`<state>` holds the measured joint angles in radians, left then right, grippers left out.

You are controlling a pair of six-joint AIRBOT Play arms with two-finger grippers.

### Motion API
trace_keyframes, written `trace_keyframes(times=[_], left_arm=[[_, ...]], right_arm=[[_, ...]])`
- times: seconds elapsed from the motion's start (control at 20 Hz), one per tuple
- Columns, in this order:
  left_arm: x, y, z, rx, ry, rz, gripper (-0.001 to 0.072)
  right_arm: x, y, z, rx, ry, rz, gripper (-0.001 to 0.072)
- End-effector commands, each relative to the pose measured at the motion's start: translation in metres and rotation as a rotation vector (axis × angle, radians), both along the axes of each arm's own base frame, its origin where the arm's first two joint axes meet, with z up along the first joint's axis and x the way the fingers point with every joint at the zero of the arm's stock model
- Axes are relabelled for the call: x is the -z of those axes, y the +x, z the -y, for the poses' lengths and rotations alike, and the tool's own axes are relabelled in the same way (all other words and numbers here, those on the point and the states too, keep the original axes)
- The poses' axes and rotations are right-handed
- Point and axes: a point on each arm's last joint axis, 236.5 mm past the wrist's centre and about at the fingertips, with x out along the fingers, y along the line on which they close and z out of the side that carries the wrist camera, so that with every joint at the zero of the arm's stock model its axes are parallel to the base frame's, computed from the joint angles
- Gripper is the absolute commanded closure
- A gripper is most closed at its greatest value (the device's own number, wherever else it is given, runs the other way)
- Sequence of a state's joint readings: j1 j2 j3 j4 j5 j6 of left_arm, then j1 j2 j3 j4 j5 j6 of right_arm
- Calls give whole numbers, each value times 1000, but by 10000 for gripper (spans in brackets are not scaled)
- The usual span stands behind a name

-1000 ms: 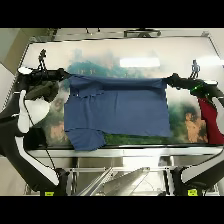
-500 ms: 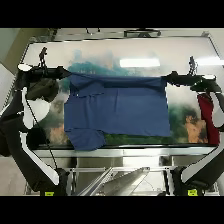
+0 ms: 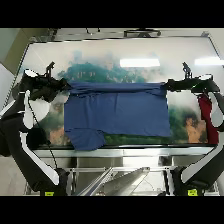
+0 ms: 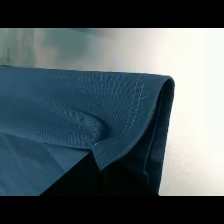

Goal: Fold the shirts.

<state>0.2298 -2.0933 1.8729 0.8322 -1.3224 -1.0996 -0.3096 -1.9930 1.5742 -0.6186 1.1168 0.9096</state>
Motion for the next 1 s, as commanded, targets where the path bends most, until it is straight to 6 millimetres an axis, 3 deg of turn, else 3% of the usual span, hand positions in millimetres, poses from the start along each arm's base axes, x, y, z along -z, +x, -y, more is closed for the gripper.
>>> trace_keyframes(times=[0.0, 0.15, 0.2, 0.25, 0.4, 0.6, 0.75, 0.85, 0.95], left_arm=[[8, -3, 5, 7, 14, -13, 707], [8, -4, 9, 9, 11, -21, 702], [7, -6, 10, 14, 7, -32, 575], [7, -9, 8, -8, -1, -61, 511], [6, -31, -24, -66, 79, -210, 512], [-41, -56, -53, -51, 168, -280, 512], [-76, -79, -56, -70, 176, -239, 514], [-84, -117, -51, -67, 174, -237, 515], [-83, -159, -45, -91, 181, -209, 648]], right_arm=[[4, 1, -7, -12, -19, -4, 698], [4, 1, -9, -3, -16, -13, 695], [6, 0, -6, 16, -17, -36, 583], [8, -4, -2, 31, -24, -69, 463], [2, -30, 23, 26, -144, -170, 463], [-54, -57, 78, 136, -363, -210, 463], [-83, -103, 92, 181, -387, -304, 466], [-80, -147, 87, 187, -361, -373, 467], [-73, -191, 81, 190, -347, -417, 466]])
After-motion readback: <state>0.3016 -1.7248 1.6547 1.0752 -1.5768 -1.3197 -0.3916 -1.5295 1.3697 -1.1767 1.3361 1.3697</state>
